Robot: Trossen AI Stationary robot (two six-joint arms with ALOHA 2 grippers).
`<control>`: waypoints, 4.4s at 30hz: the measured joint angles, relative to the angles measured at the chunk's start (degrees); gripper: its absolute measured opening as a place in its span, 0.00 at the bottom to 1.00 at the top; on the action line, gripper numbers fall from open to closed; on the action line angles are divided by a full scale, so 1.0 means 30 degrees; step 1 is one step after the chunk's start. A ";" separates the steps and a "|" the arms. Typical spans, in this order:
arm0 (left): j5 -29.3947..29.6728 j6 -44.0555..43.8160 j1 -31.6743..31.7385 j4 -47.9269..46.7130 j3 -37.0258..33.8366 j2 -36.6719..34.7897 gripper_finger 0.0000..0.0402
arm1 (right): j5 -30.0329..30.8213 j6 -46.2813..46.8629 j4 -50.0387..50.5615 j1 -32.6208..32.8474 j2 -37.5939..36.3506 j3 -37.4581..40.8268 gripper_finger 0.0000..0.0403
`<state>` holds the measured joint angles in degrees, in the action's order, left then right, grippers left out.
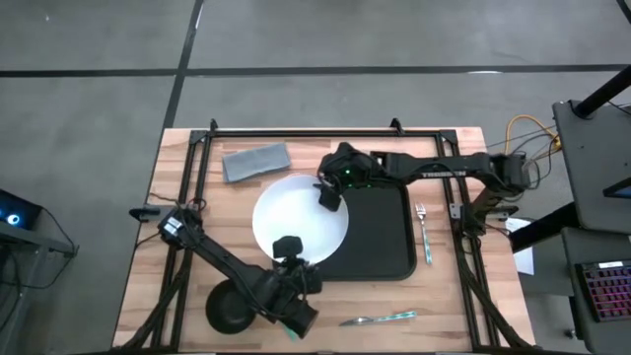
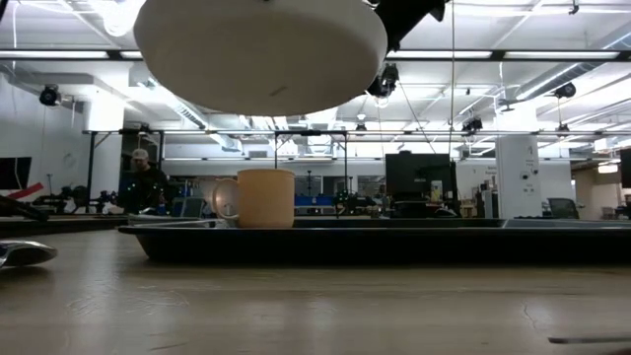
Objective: Set up tray
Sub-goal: Put the white plate on the black tray to the bottom right of the orange mug, then put the black bowl on top of the white plate on the black tray
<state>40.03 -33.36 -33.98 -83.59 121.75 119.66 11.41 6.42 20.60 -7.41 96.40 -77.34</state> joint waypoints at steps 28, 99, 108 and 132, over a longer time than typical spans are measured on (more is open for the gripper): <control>0.1201 0.0047 -0.0166 0.0358 -0.0007 -0.0461 0.00 | -0.1107 0.0318 0.3828 -0.0592 -0.2117 0.0117 0.02; 0.1679 -0.3002 -0.0712 -0.2000 -0.0991 -0.0896 0.42 | -0.3811 0.2846 -1.1549 -0.3405 -0.1135 1.3726 0.02; 0.1617 -0.3162 -0.0968 -0.1988 -0.0998 -0.0896 0.42 | -0.3780 0.1896 -1.0931 -0.3682 -0.1103 1.3712 0.02; -0.1685 -1.1405 -0.3166 -0.2106 -0.2113 -0.1354 0.39 | -0.3698 0.0824 -0.1489 -0.2603 -1.1038 1.1278 0.47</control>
<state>34.98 -67.58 -43.48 -89.91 115.42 115.59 0.32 8.89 16.14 -15.22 63.29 -43.51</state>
